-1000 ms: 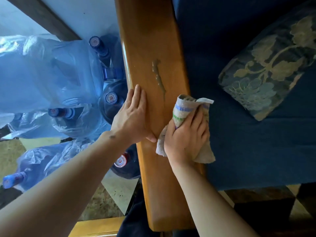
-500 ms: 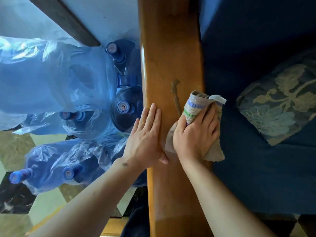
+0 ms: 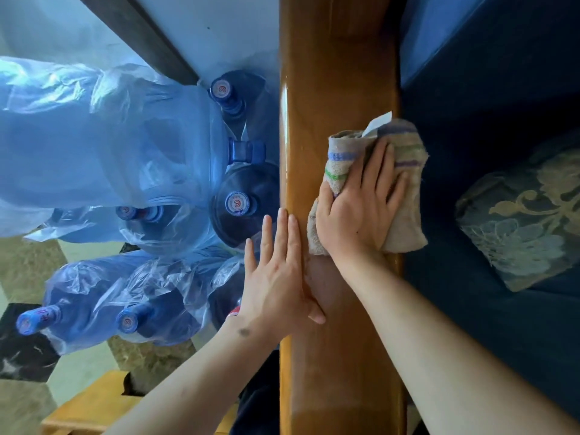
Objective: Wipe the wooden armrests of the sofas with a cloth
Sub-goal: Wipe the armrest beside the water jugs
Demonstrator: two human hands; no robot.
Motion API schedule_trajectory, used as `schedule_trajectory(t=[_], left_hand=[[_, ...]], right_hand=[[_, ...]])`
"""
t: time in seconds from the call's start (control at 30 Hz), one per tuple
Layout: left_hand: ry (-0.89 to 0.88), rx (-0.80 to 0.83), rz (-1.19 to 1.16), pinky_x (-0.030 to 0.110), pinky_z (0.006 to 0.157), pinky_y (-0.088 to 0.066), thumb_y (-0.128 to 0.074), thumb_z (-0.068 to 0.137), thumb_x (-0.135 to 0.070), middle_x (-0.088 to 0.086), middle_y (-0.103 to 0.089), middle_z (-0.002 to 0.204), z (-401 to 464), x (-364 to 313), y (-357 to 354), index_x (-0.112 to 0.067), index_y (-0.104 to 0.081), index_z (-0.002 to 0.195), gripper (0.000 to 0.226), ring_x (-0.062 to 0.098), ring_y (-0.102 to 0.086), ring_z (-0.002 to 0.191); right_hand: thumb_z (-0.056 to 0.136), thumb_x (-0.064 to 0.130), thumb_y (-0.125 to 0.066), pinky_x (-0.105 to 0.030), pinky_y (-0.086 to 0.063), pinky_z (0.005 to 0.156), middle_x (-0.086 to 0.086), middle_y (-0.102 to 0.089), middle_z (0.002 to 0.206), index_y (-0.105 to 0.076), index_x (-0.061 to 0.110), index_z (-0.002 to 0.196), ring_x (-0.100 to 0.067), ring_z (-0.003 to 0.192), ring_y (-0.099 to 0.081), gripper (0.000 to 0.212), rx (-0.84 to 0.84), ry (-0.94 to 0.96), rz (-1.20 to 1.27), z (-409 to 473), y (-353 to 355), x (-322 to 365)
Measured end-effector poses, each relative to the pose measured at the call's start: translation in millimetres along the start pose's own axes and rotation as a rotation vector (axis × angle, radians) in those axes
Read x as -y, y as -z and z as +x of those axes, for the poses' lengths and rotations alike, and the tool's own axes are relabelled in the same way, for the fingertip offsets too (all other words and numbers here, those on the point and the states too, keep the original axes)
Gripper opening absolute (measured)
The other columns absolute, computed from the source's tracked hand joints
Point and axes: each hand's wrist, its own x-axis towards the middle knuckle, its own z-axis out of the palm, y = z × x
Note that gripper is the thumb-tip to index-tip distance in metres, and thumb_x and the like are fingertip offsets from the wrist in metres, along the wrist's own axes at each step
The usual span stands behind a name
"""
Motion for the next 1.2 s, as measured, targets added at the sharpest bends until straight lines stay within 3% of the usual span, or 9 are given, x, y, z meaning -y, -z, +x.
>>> schedule_trajectory(t=[0.07, 0.17, 0.27, 0.37, 0.57, 0.73, 0.9, 1.03, 1.2], left_hand=[[-0.005, 0.012, -0.022, 0.054, 0.126, 0.005, -0.094, 0.043, -0.059, -0.006, 0.058, 0.148, 0.0, -3.1, -0.2, -0.026, 0.056, 0.135, 0.18, 0.024, 0.042, 0.147], [-0.022, 0.038, -0.064, 0.049, 0.127, -0.016, -0.099, 0.041, -0.051, -0.006, 0.061, 0.146, 2.9, -4.2, 1.0, -0.025, 0.052, 0.14, 0.183, 0.03, 0.008, 0.158], [-0.036, 0.042, -0.097, 0.042, 0.12, -0.032, -0.101, 0.038, -0.047, -0.006, 0.064, 0.142, 3.3, -6.3, 1.5, -0.025, 0.057, 0.134, 0.187, 0.03, -0.021, 0.154], [-0.035, 0.043, -0.115, 0.043, 0.117, -0.037, -0.102, 0.038, -0.045, -0.005, 0.065, 0.14, 2.5, -8.8, 2.9, -0.025, 0.059, 0.132, 0.187, 0.031, -0.031, 0.15], [-0.002, 0.095, -0.078, 0.046, 0.116, -0.039, -0.1, 0.046, -0.045, -0.001, 0.069, 0.136, 1.7, -15.1, 9.9, -0.022, 0.064, 0.123, 0.183, 0.034, -0.028, 0.152], [0.021, 0.115, -0.074, 0.053, 0.115, -0.039, -0.102, 0.044, -0.043, 0.002, 0.063, 0.144, 5.1, -17.1, 14.8, -0.019, 0.053, 0.136, 0.182, 0.034, -0.012, 0.157], [0.046, 0.055, -0.025, 0.06, 0.125, -0.004, -0.1, 0.043, -0.049, 0.001, 0.043, 0.161, 4.4, -16.2, 15.6, -0.02, 0.045, 0.143, 0.179, 0.032, 0.035, 0.149], [0.019, -0.05, -0.02, 0.058, 0.125, -0.004, -0.097, 0.049, -0.052, 0.003, 0.032, 0.167, -14.0, -12.9, 2.8, -0.014, 0.031, 0.154, 0.17, 0.033, 0.029, 0.152], [-0.005, -0.133, -0.173, 0.052, 0.128, -0.009, -0.078, 0.078, -0.058, 0.0, 0.014, 0.172, -42.4, 4.5, -18.5, -0.016, 0.018, 0.16, 0.133, 0.027, 0.015, 0.157]], right_hand=[[0.1, 0.046, -0.033, -0.058, -0.017, 0.124, -0.021, -0.028, 0.166, -0.028, 0.005, 0.159, -0.036, 0.155, -0.023, 0.072, 0.018, 0.1, -0.013, 12.1, -1.6, 5.3], [0.099, 0.047, -0.03, -0.057, -0.017, 0.125, -0.02, -0.027, 0.166, -0.029, 0.006, 0.159, -0.036, 0.155, -0.023, 0.073, 0.04, 0.252, -0.02, 28.4, -3.6, 12.0], [0.098, 0.048, -0.032, -0.056, -0.016, 0.125, -0.018, -0.024, 0.168, -0.029, 0.008, 0.16, -0.035, 0.156, -0.021, 0.074, 0.06, 0.337, -0.032, 38.1, -3.6, 16.0], [0.098, 0.05, -0.033, -0.054, -0.014, 0.126, -0.016, -0.023, 0.169, -0.029, 0.011, 0.16, -0.033, 0.157, -0.019, 0.074, 0.094, 0.413, -0.045, 47.7, -3.0, 19.5], [0.088, 0.054, -0.038, -0.05, -0.01, 0.127, -0.006, -0.022, 0.17, -0.034, 0.029, 0.159, -0.026, 0.157, -0.017, 0.076, 0.162, 0.583, -0.009, 88.4, -2.2, 35.9], [0.085, 0.055, -0.045, -0.049, -0.011, 0.126, -0.002, -0.025, 0.17, -0.041, 0.032, 0.156, -0.024, 0.156, -0.019, 0.074, 0.167, 0.582, 0.007, 108.2, -6.0, 45.5], [0.088, 0.054, -0.039, -0.052, -0.007, 0.127, -0.002, -0.025, 0.17, -0.036, 0.029, 0.158, -0.025, 0.157, -0.018, 0.074, 0.167, 0.54, 0.015, 103.5, -9.4, 43.4], [0.091, 0.05, -0.035, -0.055, -0.009, 0.127, -0.007, -0.028, 0.169, -0.032, 0.021, 0.159, -0.028, 0.156, -0.021, 0.074, 0.109, 0.403, -0.005, 49.2, -1.9, 11.5], [0.094, 0.052, -0.029, -0.055, -0.009, 0.127, -0.007, -0.024, 0.17, -0.026, 0.019, 0.161, -0.027, 0.157, -0.018, 0.075, 0.112, 0.343, -0.038, -36.5, 10.5, -25.0]])
